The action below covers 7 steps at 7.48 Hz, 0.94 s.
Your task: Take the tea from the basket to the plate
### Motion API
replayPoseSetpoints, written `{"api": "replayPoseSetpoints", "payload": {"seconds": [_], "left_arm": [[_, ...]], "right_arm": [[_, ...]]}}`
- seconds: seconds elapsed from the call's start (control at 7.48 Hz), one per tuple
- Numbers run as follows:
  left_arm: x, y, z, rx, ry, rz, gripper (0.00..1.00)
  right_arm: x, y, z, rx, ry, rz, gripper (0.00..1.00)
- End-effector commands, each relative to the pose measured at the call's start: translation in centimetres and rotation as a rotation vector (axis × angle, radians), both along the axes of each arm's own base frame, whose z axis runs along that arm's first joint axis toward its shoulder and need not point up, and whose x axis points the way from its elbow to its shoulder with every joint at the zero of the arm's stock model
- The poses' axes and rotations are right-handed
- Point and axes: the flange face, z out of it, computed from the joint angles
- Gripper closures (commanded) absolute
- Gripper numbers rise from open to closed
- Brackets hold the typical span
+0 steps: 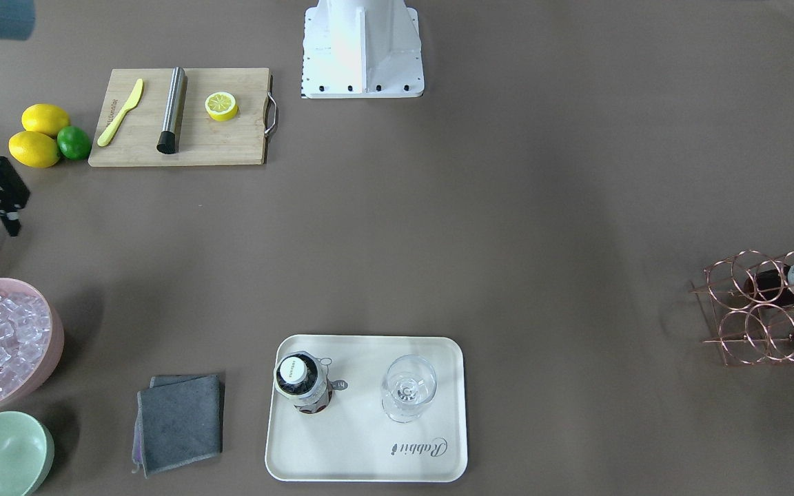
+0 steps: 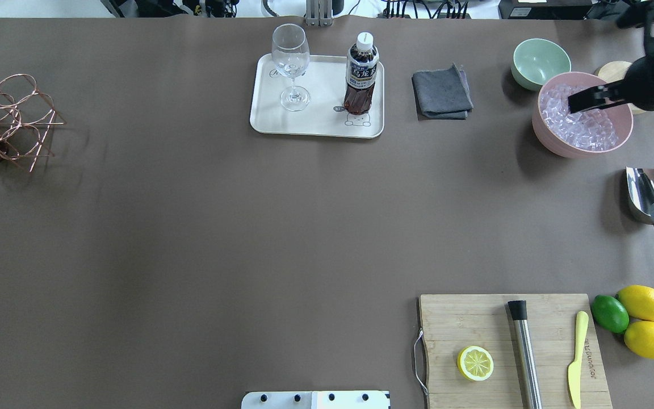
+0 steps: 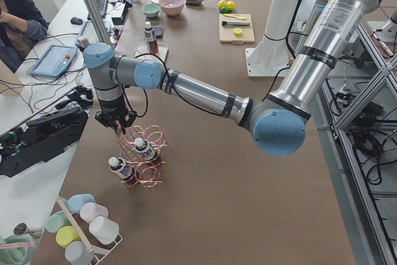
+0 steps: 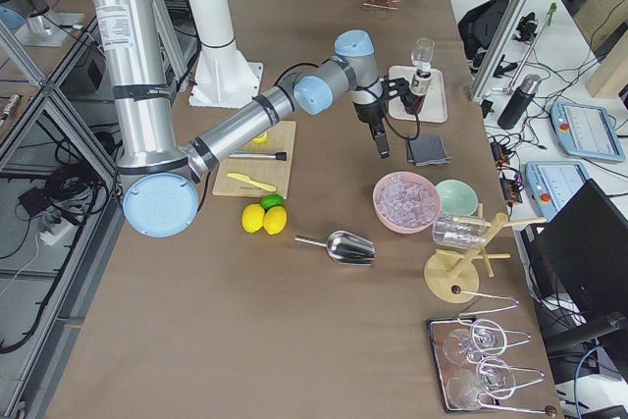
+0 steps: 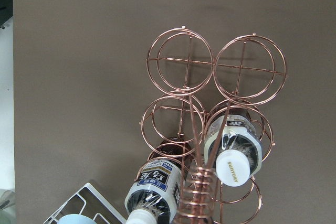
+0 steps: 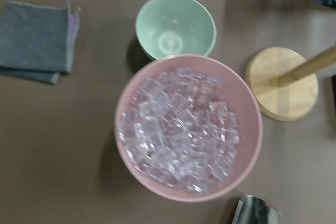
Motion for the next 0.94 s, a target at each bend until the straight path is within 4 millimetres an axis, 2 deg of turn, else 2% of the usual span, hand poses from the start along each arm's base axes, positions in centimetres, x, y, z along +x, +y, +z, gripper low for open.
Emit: {"api": "replayPoseSetpoints", "payload": {"seconds": [0.0, 0.13, 0.27, 0.4, 0.53, 0.67, 0.8], "left_arm": [[0.1, -0.1, 0.3, 0.005, 0.001, -0.002, 1.00], [0.1, -0.1, 0.3, 0.006, 0.001, -0.002, 1.00], [0.1, -0.1, -0.1, 0.012, 0.001, -0.002, 1.00], [0.1, -0.1, -0.1, 0.014, 0.001, -0.002, 1.00], [0.1, -0.1, -0.2, 0.016, 0.001, -0.002, 1.00], [0.1, -0.1, -0.3, 0.017, 0.001, -0.002, 1.00], [0.1, -0.1, -0.4, 0.019, 0.002, -0.002, 1.00]], "right_arm": [[12.7, 5.1, 13.4, -0.245, 0.042, -0.128, 0.00], [17.4, 7.5, 18.0, -0.290, -0.021, -0.131, 0.00], [22.0, 11.4, 23.3, -0.302, -0.075, -0.161, 0.00], [24.4, 13.5, 26.5, -0.337, -0.159, -0.125, 0.00], [24.8, 13.8, 28.9, -0.378, -0.200, -0.109, 0.00], [24.6, 13.4, 29.5, -0.394, -0.195, -0.110, 0.00], [23.4, 12.4, 29.1, -0.393, -0.184, -0.140, 0.00]]}}
